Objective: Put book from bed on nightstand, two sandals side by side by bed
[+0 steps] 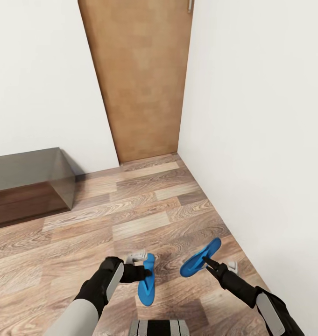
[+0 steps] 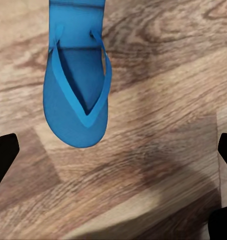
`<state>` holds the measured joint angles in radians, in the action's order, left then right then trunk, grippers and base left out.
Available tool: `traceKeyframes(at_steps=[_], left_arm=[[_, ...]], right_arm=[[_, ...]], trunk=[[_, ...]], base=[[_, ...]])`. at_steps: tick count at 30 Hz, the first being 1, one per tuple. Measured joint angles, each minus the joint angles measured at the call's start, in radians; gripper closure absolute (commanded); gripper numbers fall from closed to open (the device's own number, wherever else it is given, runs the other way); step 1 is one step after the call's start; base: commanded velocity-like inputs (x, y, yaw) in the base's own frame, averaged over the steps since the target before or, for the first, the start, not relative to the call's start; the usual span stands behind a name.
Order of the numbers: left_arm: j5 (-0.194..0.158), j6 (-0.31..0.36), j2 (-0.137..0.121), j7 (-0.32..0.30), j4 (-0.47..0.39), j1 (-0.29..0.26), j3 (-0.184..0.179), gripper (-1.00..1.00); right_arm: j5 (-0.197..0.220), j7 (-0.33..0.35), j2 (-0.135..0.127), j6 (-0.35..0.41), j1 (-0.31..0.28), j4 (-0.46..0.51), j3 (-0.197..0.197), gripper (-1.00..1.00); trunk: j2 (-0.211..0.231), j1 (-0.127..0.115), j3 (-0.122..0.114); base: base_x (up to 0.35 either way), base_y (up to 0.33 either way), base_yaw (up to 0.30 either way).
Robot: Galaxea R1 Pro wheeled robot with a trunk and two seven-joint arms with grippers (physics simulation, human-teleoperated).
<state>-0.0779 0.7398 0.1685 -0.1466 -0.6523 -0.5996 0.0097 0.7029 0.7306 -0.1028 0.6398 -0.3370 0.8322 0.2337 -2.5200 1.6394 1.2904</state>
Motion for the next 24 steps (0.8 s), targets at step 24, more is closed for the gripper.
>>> traceKeyframes(at_steps=[24], left_arm=[[-0.001, 0.001, -0.002, 0.0, 0.0, 0.0, 0.001, -1.0]], right_arm=[[-0.002, -0.004, -0.013, 0.065, 0.0, 0.004, -0.006, 1.0]], trunk=[[-0.002, 0.004, 0.039]], base=[[0.0, 0.0, 0.0]])
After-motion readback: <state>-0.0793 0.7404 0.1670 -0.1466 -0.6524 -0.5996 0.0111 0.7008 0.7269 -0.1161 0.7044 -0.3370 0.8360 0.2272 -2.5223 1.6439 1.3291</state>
